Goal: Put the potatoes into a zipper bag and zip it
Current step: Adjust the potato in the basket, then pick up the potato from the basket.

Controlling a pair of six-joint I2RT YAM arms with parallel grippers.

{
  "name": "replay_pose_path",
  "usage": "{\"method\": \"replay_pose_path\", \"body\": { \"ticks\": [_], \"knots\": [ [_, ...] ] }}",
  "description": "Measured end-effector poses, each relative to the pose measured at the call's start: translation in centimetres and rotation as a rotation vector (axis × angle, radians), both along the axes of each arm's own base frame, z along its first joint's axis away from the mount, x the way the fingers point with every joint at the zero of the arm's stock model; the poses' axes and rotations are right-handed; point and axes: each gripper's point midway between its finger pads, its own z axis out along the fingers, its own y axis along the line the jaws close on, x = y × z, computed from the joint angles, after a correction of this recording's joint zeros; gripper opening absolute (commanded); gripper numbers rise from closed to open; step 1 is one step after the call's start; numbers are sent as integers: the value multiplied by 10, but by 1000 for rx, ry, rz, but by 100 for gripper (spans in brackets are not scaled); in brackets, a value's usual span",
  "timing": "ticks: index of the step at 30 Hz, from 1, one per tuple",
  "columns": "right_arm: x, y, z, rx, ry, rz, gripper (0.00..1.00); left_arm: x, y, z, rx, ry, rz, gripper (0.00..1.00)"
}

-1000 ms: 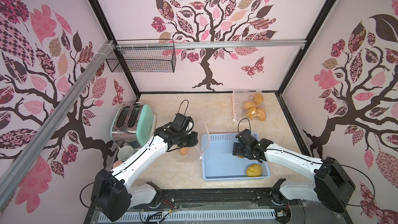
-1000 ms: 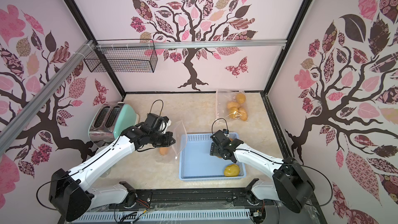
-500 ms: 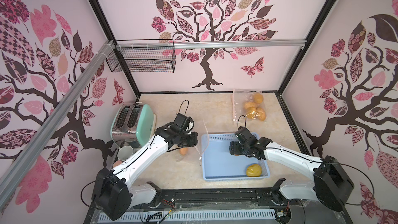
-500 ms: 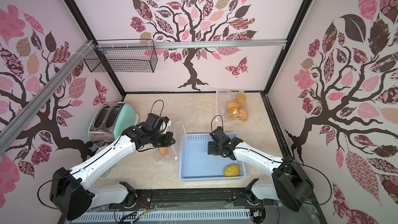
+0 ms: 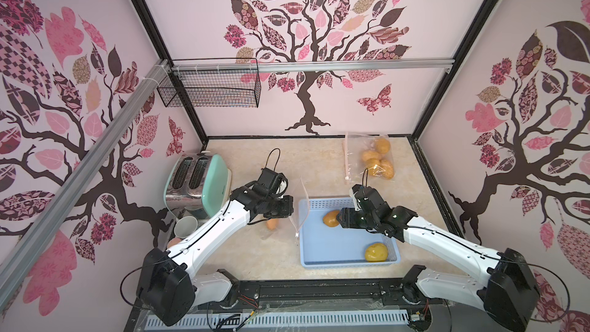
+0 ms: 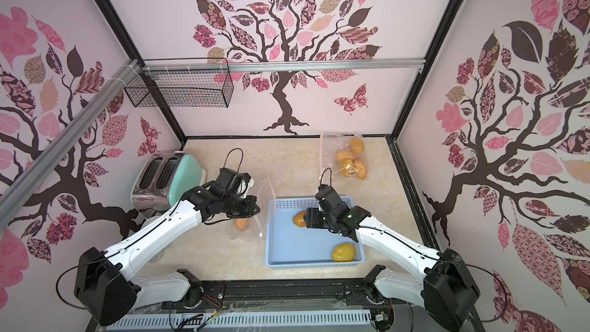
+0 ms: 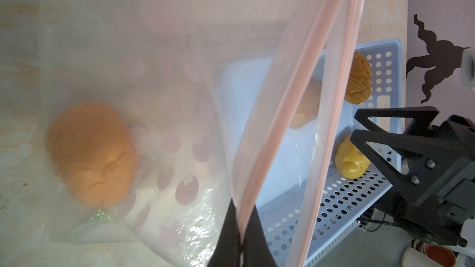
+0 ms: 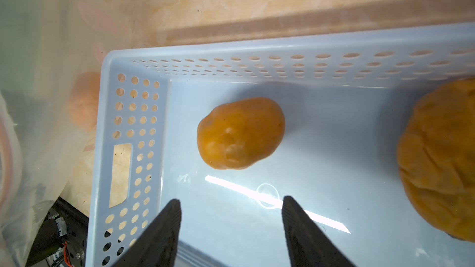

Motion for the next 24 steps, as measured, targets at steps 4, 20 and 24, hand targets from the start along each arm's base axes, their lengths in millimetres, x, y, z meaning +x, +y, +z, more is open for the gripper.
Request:
{"method": "replay_pose_path", "body": {
  "ticks": [4, 20, 24],
  "knots": [
    [1, -1, -4, -13, 6, -2, 84, 0, 0, 0, 2, 0, 0, 0],
    [18, 20, -65, 54, 218, -205, 79, -2, 1, -2, 11, 5, 0, 0],
    [16, 21, -78, 31, 249, -196, 76, -2, 1, -2, 11, 7, -1, 0]
  ]
}}
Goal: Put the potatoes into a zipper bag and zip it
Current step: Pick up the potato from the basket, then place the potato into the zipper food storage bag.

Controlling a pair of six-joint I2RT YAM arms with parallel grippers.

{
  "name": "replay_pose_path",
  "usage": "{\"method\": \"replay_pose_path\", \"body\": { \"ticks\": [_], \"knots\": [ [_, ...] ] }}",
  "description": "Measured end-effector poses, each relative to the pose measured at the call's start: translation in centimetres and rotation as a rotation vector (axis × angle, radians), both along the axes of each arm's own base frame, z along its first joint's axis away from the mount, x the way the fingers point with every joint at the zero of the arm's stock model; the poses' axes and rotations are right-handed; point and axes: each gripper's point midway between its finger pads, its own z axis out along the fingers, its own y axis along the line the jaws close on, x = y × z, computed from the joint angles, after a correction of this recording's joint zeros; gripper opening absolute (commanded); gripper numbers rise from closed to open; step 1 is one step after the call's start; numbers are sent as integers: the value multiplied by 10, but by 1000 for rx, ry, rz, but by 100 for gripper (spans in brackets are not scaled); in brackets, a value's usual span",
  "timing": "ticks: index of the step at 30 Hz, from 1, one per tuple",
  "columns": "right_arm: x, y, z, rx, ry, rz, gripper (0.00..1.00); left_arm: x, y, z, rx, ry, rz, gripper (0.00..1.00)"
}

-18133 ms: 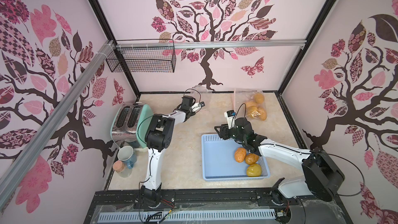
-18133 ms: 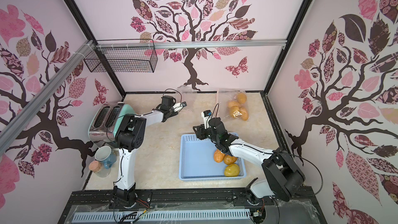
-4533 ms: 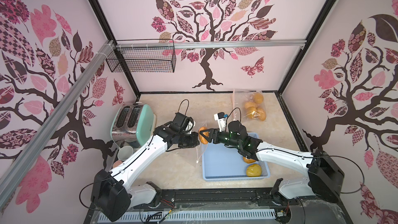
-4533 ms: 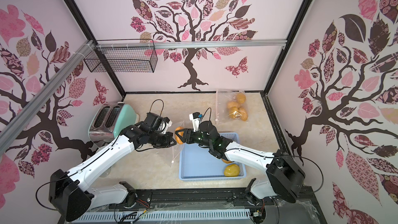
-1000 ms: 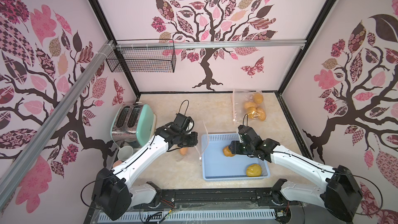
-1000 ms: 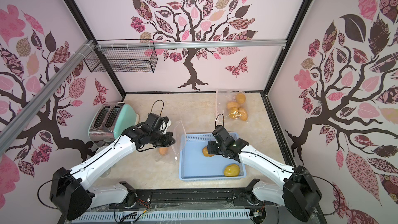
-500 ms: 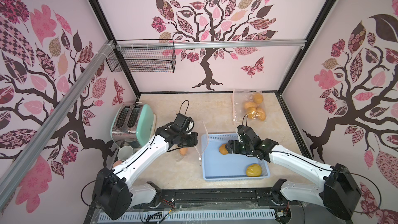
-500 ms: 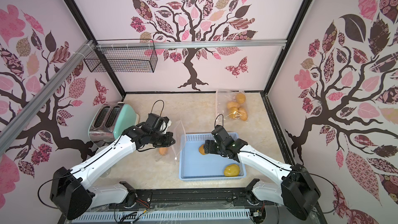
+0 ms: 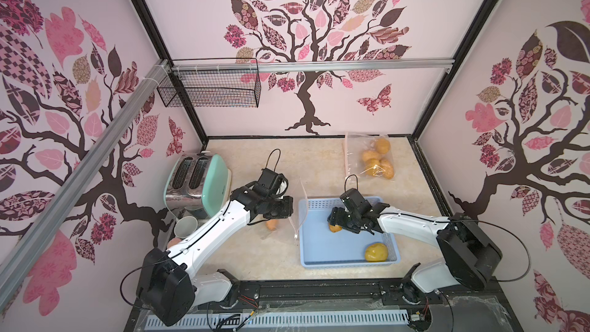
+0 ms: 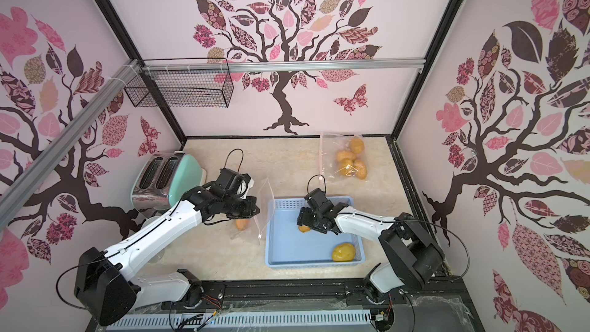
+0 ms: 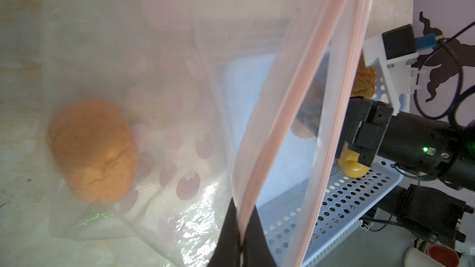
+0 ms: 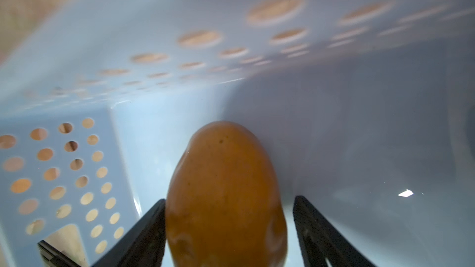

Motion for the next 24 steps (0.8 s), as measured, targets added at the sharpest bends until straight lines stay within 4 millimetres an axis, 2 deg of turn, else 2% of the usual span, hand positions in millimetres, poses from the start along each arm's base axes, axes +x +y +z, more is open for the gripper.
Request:
{"method": "replay_pose_path", "body": {
  "ticks": [8, 12, 15, 18, 21, 24],
  "knots": [
    [1, 3, 0, -13, -26, 70, 52, -1, 0, 0, 2, 2, -1, 0],
    [4, 7, 13, -9, -85, 127, 50, -1, 0, 0, 2, 2, -1, 0],
    [8, 17, 48, 53, -188, 190, 50, -1, 0, 0, 2, 2, -1, 0],
    [9, 33, 102, 171, -348, 251, 51, -1, 0, -1, 2, 3, -1, 0],
    [0, 56, 155, 292, -501, 320, 54, -1, -1, -2, 4, 8, -3, 0],
    [-12, 81, 193, 393, -597, 386, 54, -1, -1, -3, 5, 10, -4, 0]
  ]
}}
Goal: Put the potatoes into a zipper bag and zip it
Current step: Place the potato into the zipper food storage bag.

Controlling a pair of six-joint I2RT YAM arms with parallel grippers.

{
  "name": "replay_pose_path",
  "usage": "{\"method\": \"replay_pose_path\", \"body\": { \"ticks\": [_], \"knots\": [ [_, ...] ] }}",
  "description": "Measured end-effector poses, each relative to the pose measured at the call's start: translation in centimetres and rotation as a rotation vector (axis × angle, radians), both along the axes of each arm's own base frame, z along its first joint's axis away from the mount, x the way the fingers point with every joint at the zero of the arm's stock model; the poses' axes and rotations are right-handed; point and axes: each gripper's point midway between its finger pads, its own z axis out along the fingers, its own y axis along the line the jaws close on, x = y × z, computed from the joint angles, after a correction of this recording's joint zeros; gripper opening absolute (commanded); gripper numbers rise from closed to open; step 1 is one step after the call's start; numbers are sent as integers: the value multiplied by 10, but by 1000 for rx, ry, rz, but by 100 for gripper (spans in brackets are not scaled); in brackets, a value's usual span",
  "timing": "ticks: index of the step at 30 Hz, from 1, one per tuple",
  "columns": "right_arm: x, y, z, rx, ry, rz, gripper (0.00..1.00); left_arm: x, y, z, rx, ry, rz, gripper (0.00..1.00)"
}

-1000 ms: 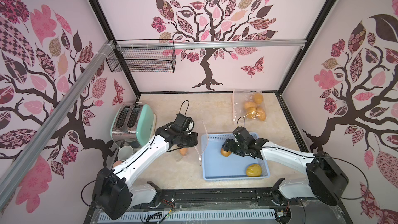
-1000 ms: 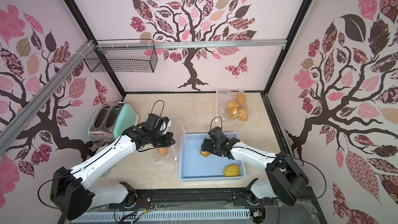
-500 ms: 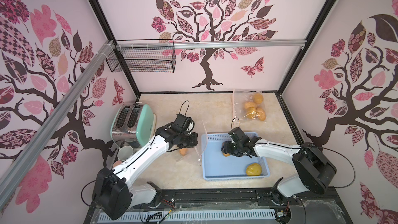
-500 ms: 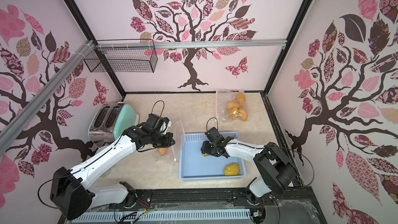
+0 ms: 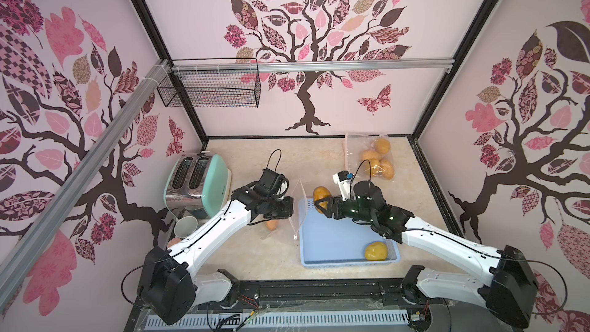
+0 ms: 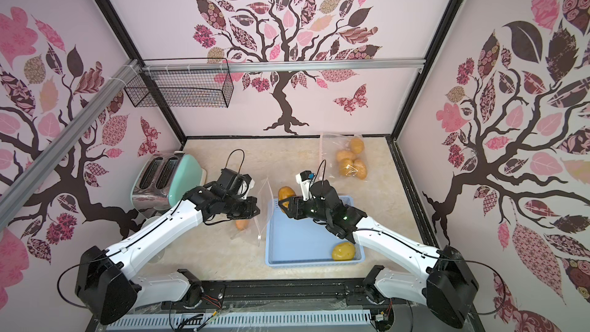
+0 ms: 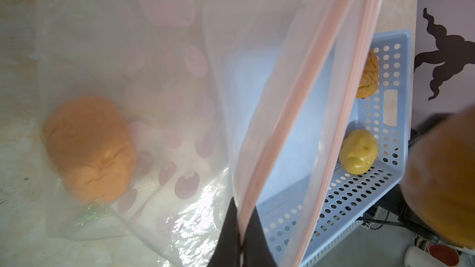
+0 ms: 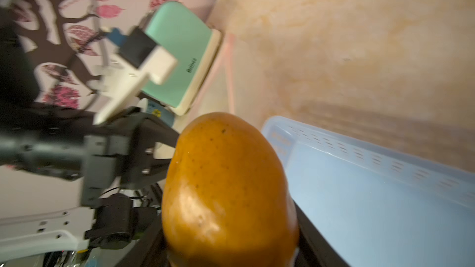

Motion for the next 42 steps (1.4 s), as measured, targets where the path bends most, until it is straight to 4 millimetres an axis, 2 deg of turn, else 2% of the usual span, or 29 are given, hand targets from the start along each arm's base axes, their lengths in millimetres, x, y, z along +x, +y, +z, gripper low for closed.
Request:
{"method": "replay_pose_path", "body": {
  "ticks": [3, 5, 15, 21, 24, 30, 36, 38, 42],
  "knots": [
    [-5, 20, 21, 69, -28, 58, 54, -1, 0, 0, 0, 1, -2, 0],
    [-3, 29, 23, 90, -27, 73, 55, -1, -1, 0, 0, 1, -3, 0],
    [-1, 51, -32, 16, 102, 101, 61, -2, -1, 2, -5, 0, 0, 0],
    [5, 55, -43, -46, 133, 86, 71, -2, -1, 3, -10, 1, 4, 0],
    [14, 59, -42, -84, 135, 70, 75, -2, -1, 5, -15, -3, 9, 0],
    [16, 54, -47, -156, 129, 63, 81, -4, 2, 13, -20, -24, 14, 0],
    [19, 38, -53, -249, 81, 32, 86, -7, 8, 13, 0, -26, 24, 0],
    [20, 31, -46, -269, 47, 21, 86, -7, 10, 14, 3, -32, 27, 0],
    [29, 8, -15, -285, -67, -53, 88, -8, 12, 15, 14, -36, 31, 0]
  ]
}}
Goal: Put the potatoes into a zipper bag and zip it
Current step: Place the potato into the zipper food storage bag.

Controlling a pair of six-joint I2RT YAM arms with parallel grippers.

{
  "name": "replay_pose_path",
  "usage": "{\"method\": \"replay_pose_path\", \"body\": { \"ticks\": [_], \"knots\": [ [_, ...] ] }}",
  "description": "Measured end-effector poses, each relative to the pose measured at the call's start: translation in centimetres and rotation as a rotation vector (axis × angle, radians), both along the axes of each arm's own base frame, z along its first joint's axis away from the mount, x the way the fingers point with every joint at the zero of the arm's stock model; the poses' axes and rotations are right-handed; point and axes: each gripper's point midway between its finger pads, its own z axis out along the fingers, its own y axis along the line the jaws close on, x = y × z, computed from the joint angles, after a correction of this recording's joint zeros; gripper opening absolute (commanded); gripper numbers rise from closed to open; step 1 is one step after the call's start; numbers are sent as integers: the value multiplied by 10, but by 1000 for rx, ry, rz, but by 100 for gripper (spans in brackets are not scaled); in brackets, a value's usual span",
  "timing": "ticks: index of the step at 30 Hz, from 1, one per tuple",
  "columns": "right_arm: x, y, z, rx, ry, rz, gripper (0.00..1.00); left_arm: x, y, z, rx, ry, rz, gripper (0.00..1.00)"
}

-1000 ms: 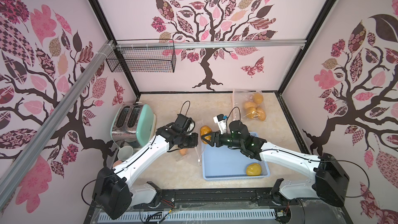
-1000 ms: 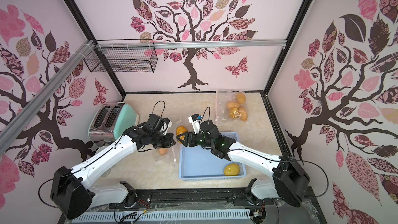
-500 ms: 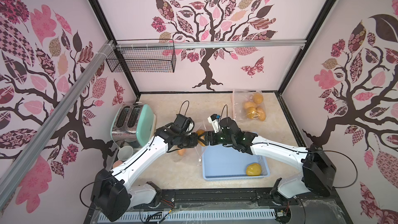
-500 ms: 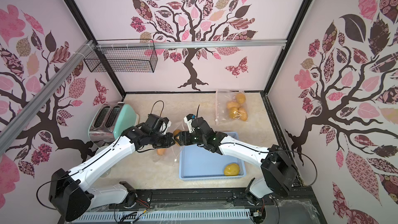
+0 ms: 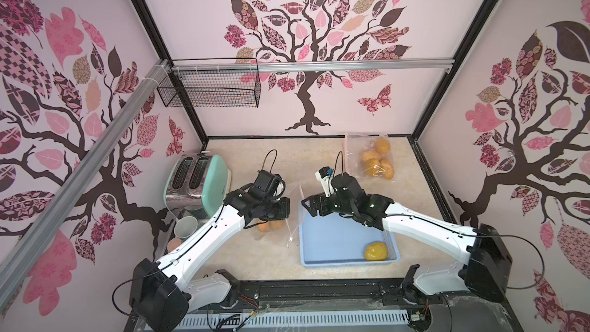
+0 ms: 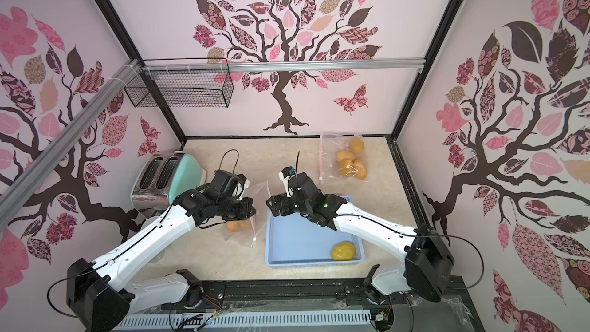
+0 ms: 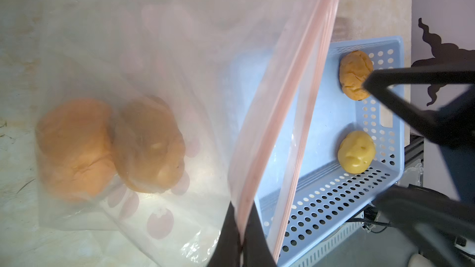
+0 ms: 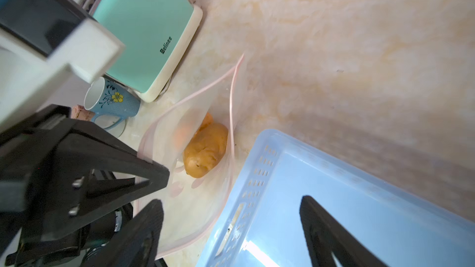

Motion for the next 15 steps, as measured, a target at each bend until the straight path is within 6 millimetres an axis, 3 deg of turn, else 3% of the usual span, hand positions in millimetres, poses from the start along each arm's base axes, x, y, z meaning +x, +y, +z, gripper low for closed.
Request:
{"method": "replay_pose_path", "body": {
  "ticks": [2, 4, 7, 9, 12, 15],
  "knots": [
    [8, -16, 11, -9, -45, -49, 88, 0, 1, -1, 5, 0, 0, 0],
    [22, -45, 10, -31, -58, -140, 87, 0, 1, -1, 8, -2, -2, 0],
    [35, -96, -28, -134, -5, -302, 87, 0, 2, 0, 11, -6, -4, 0],
    [32, -124, -59, -229, 49, -379, 87, 0, 2, 0, 12, -7, -7, 0],
    [18, -152, -92, -356, 103, -441, 87, 0, 2, 0, 13, -10, -10, 0],
    [12, -173, -106, -433, 117, -509, 86, 0, 2, 0, 14, -11, -13, 0]
  ]
}}
